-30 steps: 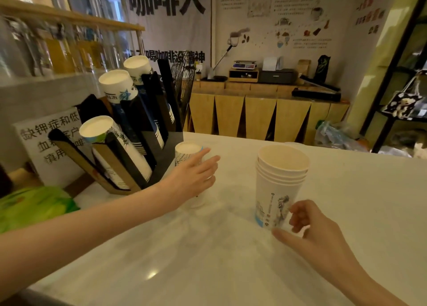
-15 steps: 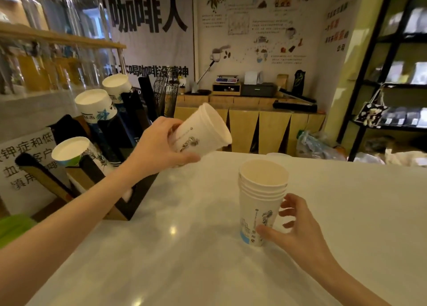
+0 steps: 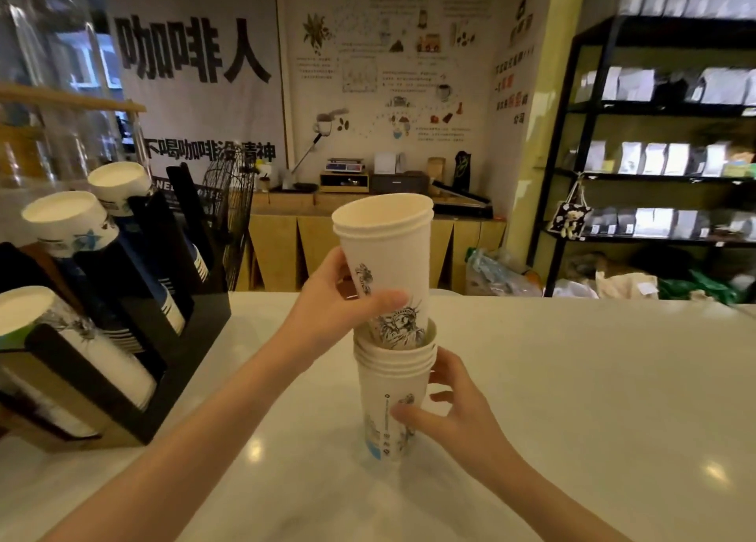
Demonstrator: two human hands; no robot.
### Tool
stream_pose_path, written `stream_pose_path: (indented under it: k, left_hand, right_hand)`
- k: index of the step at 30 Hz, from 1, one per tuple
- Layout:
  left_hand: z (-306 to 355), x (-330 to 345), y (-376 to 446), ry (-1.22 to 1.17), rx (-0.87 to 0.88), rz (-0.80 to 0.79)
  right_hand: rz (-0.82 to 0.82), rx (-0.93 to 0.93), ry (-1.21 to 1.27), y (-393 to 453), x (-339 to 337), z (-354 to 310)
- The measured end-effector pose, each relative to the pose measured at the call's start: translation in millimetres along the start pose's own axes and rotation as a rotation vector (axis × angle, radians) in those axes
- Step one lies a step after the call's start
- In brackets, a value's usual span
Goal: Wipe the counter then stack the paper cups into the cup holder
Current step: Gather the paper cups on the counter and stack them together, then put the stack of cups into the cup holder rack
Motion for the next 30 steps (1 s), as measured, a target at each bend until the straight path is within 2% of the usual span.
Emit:
stream_pose_path:
  k: [7, 17, 26, 30]
  left_hand:
    - [-27.9, 12.1, -12.5, 0.142, -0.046, -0.021]
    - [-54.3, 13.2, -26.6, 0.136, -0.144, -0.045]
    - [-70.1, 20.5, -30.6, 0.202, -0.141, -0.129]
    - [-62.1, 11.9, -31.3, 0.261, -0.097, -0.067]
  right_hand:
    - [0.002, -0.005, -0.015, 2.9, 2.5, -1.7]
    - [-0.010, 0.003, 0.009, 4.9, 2.8, 1.7]
    - [-0.167, 0.077, 0.059, 8.0, 23.7, 22.6]
    - [-0.189, 0.055, 0.082, 15.6, 29.6, 21.9]
Point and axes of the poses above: each hand's wrist, its own y-axis towards the middle knuckle, its own x-axis out of the palm, z = x × y, the point moved 9 cm from there along y, towards the middle knuckle, and after that the axes turned 2 degrees about -z, right-handed, at the moved point
